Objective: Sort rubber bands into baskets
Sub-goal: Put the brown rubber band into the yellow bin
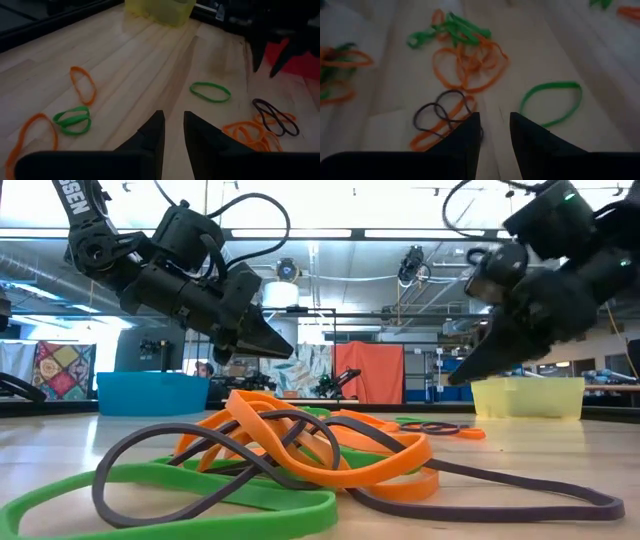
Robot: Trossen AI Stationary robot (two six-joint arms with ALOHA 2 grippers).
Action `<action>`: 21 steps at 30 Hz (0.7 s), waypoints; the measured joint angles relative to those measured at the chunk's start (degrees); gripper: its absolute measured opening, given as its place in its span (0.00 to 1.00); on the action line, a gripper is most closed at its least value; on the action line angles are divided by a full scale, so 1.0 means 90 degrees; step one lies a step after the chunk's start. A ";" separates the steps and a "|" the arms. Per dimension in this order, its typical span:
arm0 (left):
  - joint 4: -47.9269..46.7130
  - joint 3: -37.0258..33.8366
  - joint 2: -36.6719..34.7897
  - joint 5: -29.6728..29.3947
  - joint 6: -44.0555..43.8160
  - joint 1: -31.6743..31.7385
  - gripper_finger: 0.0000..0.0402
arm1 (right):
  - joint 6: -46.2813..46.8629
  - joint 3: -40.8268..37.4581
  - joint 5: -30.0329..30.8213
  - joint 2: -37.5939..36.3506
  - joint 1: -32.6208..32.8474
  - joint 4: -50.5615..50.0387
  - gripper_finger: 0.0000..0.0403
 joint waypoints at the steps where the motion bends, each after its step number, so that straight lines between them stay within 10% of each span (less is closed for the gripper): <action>1: -0.0005 0.0000 0.0000 0.0002 0.0000 0.0000 0.19 | 0.0087 0.0076 0.0022 0.0178 0.0020 -0.0004 0.29; 21: -0.0079 0.0000 0.0000 0.0023 -0.0012 0.0000 0.19 | 0.0138 0.0789 -0.0274 0.1755 0.0198 -0.0144 0.27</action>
